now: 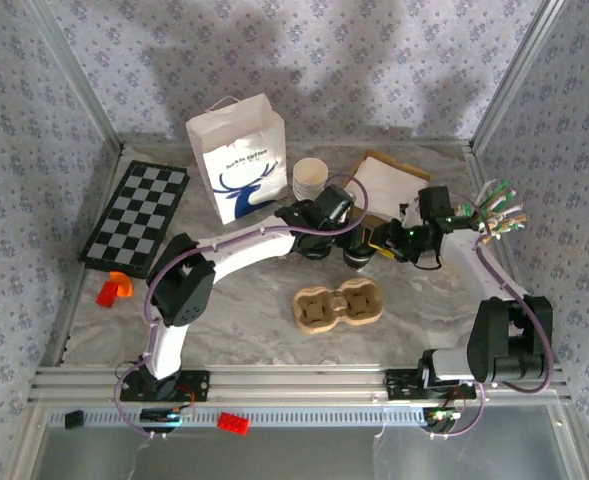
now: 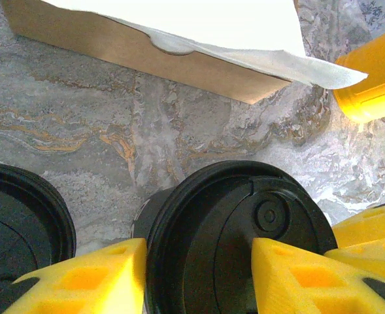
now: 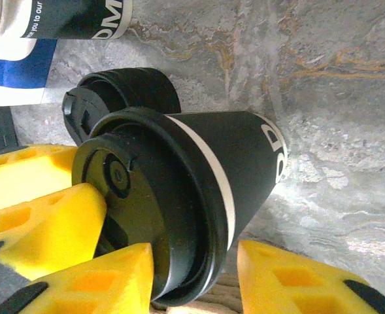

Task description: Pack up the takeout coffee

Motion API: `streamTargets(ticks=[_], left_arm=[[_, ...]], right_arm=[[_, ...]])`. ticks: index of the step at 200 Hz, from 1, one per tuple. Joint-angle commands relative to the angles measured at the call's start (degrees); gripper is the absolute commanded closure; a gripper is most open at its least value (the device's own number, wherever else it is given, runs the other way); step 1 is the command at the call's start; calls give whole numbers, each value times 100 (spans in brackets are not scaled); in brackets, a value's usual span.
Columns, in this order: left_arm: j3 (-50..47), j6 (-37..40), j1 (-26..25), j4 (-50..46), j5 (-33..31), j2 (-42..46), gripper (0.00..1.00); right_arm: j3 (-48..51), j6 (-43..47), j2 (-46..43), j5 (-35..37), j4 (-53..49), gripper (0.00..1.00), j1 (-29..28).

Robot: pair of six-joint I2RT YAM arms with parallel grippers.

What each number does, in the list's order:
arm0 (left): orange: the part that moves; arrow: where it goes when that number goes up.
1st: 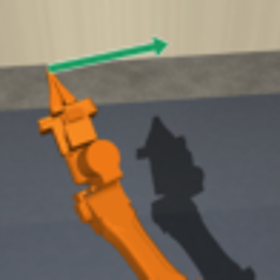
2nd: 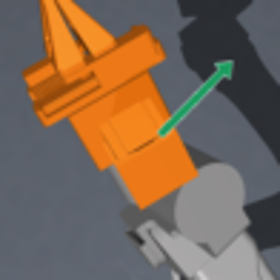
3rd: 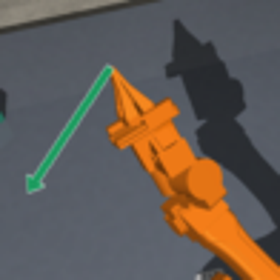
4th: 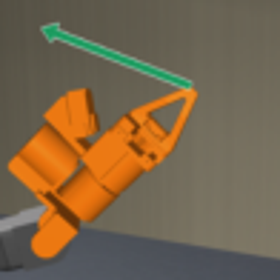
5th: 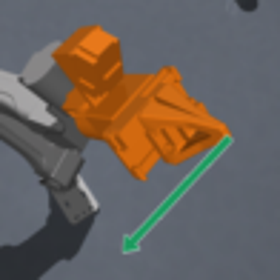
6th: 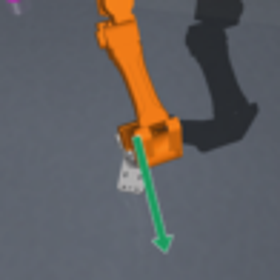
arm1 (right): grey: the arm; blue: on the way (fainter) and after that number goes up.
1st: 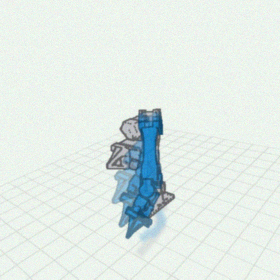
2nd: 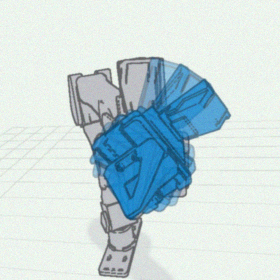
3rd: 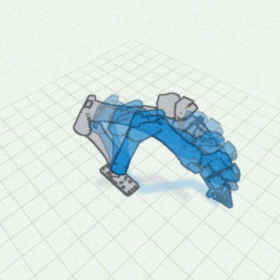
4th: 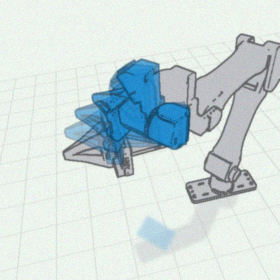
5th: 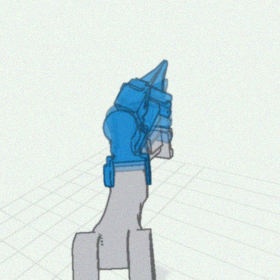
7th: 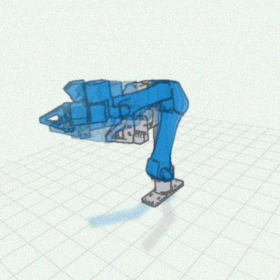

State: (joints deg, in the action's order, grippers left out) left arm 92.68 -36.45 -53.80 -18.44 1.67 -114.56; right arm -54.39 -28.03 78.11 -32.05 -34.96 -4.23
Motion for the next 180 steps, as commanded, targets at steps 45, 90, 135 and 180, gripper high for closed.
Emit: streamTargets(ticks=[45,90,135,180], left_arm=[[-523,17,-139,-161,191,74,55],[-629,250,-131,286,211,-72,55],[-304,299,-24,429,323,-33,51],[-311,322,25,773,441,320,43]], right_arm=[[566,15,324,-81,-428,63,-201],[992,-57,342,-356,-43,64,2],[805,-121,-120,-115,-297,56,17],[736,-195,-281,-316,-365,53,80]])
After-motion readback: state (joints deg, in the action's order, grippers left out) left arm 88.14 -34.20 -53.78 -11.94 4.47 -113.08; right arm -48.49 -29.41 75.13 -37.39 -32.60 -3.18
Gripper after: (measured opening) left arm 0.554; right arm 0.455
